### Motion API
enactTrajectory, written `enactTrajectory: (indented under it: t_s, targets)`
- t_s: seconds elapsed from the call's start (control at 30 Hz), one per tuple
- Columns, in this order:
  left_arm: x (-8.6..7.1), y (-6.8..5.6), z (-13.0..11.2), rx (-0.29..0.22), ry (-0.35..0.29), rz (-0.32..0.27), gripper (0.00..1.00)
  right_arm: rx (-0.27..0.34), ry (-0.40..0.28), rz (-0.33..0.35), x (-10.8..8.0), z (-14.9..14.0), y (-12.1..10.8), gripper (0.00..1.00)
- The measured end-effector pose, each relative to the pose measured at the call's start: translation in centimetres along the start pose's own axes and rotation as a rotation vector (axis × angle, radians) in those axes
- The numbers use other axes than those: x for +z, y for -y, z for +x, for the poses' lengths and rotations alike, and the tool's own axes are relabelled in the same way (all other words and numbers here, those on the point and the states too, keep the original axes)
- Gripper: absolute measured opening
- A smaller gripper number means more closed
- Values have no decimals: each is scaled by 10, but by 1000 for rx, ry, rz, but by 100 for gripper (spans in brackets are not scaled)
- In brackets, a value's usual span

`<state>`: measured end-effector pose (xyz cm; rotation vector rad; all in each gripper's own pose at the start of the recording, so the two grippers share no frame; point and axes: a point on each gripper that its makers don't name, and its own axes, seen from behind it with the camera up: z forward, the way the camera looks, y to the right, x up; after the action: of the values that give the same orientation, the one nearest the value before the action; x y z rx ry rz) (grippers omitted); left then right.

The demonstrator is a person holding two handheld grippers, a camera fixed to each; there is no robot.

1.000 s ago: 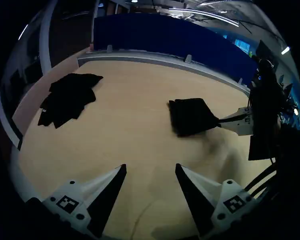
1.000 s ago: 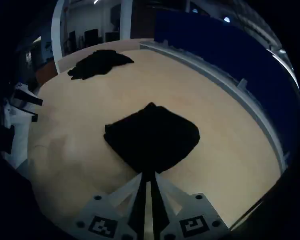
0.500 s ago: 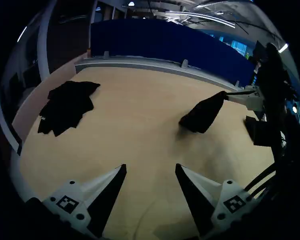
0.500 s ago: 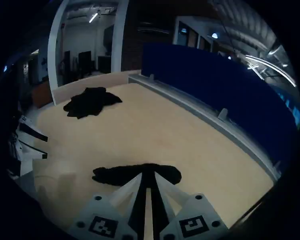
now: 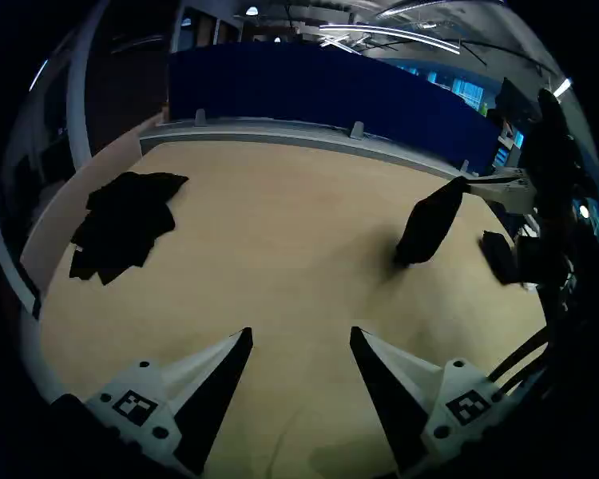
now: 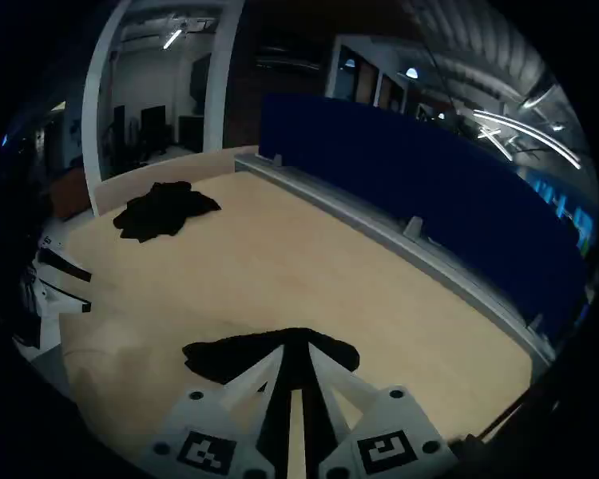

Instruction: Fold towel

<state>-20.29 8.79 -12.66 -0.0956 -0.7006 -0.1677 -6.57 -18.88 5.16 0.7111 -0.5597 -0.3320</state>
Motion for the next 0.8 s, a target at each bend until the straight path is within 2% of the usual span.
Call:
enactTrajectory:
  t_s: [0.2, 0.4, 0.8]
  targets:
    - [1, -7, 2, 19, 4, -12, 90, 20, 12, -45, -25, -11, -39, 6]
    - [2, -11, 4, 31, 7, -14, 90, 40, 33, -94, -47, -27, -90, 6]
    - [5, -24, 2, 25, 21, -14, 90, 74, 75, -179, -82, -57, -186, 6]
